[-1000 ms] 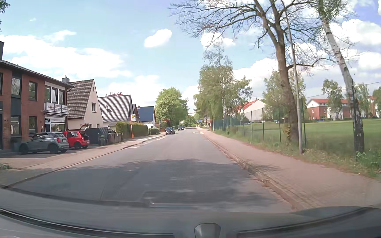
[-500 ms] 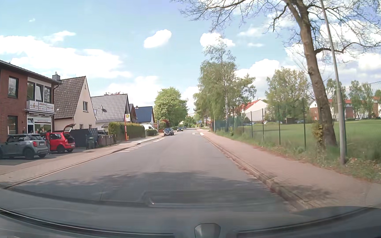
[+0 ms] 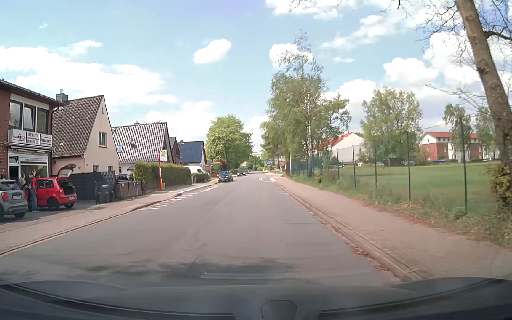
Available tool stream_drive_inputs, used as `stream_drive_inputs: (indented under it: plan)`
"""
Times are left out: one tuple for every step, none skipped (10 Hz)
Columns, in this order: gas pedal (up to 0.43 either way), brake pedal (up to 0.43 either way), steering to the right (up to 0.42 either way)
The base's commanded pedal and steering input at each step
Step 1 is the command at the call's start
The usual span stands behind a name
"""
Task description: Follow the waypoints while adhering to traffic rules and regulations
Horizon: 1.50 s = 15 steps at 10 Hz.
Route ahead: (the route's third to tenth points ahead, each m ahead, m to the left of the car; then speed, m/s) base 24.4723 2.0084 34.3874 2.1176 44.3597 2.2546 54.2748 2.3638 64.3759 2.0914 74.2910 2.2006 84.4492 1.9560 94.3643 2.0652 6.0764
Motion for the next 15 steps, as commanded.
stream_drive_inputs:
  plan:
    - [0.059, 0.0, -0.005]
    - [0.059, 0.0, -0.005]
    - [0.059, 0.0, -0.005]
    - [0.059, 0.0, -0.005]
    - [0.059, 0.0, -0.005]
    - [0.059, 0.0, -0.004]
    - [0.059, 0.0, -0.004]
    - [0.059, 0.0, -0.003]
    - [0.059, 0.0, -0.003]
    - [0.059, 0.0, -0.003]
    - [0.059, 0.0, -0.001]
    - [0.059, 0.0, -0.001]
    - [0.059, 0.0, -0.001]
    - [0.059, 0.0, -0.001]
    - [0.059, 0.0, -0.001]
